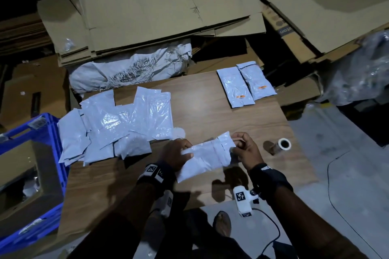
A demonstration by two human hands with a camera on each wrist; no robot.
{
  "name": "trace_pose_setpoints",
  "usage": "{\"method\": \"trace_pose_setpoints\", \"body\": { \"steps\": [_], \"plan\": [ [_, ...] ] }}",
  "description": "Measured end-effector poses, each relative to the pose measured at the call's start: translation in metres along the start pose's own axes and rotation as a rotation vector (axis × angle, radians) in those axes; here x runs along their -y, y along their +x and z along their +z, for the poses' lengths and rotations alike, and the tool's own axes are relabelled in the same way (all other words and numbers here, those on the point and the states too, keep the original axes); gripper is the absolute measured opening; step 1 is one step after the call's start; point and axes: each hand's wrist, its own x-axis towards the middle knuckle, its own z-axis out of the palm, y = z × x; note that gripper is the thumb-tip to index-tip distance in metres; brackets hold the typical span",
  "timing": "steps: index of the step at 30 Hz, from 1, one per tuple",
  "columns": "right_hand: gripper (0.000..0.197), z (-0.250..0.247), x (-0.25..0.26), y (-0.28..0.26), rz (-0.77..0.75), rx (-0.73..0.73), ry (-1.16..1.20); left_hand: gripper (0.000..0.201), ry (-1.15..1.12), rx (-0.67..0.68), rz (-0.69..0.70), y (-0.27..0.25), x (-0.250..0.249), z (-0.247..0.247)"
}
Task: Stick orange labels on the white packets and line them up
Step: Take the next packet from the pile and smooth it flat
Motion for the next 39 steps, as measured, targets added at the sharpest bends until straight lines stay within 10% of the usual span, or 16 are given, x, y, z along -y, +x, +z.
{"method": "trace_pose_setpoints", "body": {
  "steps": [7,15,23,29,39],
  "plan": [
    [0.048,-0.011,-0.013,0.002,-0.212,-0.016,-0.358,0.013,-0.111,-0.174,0.259,-0.012,0.011,-0.005],
    [0.027,-0.018,-0.059,-0.003,-0.368,0.040,-0.879,0.043,0.113,0.225,0.283,-0.058,0.038,0.048],
    [0.036,0.018,-0.068,-0.020,-0.532,0.128,-1.014,0.054,0.191,-0.127,0.236,-0.054,0.049,0.052],
    [0.064,0.081,-0.087,-0.017,-0.427,0.337,-1.157,0.063,0.383,-0.022,0.136,-0.051,0.048,0.067],
    [0.066,0.098,-0.121,-0.005,-0.373,0.251,-1.350,0.063,0.483,-0.106,0.050,-0.059,0.061,0.095]
  ]
}}
